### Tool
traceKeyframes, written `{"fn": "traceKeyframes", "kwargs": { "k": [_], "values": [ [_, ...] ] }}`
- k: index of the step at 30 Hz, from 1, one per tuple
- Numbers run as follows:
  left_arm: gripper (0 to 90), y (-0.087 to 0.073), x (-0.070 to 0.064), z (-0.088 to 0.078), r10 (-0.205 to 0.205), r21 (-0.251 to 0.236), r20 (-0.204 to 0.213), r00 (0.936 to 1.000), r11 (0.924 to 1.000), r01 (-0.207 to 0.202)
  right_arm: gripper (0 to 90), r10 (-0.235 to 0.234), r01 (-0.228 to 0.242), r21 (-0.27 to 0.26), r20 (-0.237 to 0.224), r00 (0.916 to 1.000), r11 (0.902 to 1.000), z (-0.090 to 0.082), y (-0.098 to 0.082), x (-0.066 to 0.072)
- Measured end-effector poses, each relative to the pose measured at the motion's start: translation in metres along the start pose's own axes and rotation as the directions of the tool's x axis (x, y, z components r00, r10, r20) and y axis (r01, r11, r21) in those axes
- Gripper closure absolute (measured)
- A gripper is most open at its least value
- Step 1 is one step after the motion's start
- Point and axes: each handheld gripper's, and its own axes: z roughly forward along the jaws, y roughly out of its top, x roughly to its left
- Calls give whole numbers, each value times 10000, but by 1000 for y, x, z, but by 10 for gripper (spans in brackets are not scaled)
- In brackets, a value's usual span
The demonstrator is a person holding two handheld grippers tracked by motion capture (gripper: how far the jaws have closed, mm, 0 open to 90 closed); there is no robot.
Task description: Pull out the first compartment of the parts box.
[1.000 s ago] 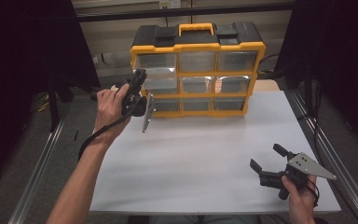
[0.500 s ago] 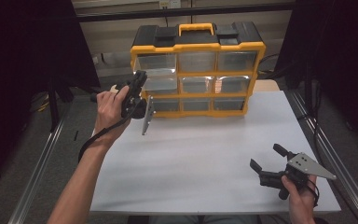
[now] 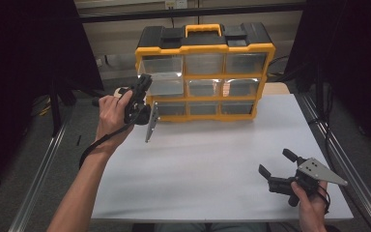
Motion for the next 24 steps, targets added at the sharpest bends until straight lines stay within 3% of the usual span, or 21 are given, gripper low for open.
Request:
{"fn": "traceKeyframes", "kwargs": {
  "k": [10, 24],
  "values": [
    [800, 0, 0, 0, -96, -83, 105, 9999, 9999, 96, 0, 6, -6, -21, 20, 10000, 10000, 0, 0, 0],
    [799, -1, -2, -2, -118, 158, -39, 9999, 9998, 119, 0, -70, 70, -39, -6, 10000, 10000, 0, 0, 1]
  ]
}}
